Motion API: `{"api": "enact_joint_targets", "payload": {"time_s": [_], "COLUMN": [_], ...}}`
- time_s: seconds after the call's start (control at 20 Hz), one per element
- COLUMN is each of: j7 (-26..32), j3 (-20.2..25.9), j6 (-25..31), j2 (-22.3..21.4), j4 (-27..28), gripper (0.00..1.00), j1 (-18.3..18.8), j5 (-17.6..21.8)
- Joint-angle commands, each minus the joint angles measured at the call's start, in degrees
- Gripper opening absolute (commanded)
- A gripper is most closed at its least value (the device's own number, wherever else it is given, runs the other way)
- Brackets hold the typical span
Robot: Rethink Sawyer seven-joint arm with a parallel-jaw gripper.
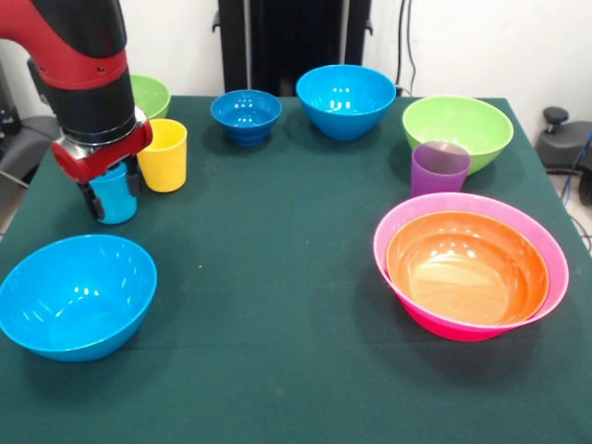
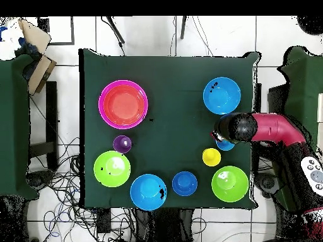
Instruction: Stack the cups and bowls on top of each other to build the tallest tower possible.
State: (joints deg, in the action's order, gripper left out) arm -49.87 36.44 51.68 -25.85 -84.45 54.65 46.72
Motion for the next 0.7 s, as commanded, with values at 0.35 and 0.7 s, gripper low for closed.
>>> {"api": "enact_joint_targets", "payload": {"time_s": [0.35,0.7], "j7": [9.0,9.9], "j3": [0.1,0.2], "j6": [1.0,2.3], "j2": [-2.7,-4.8], "j4": [0.4,-0.7], "gripper": [1.0,1.0], "j1": [-2.4,-1.6], "j5": [2.2,1.2]}}
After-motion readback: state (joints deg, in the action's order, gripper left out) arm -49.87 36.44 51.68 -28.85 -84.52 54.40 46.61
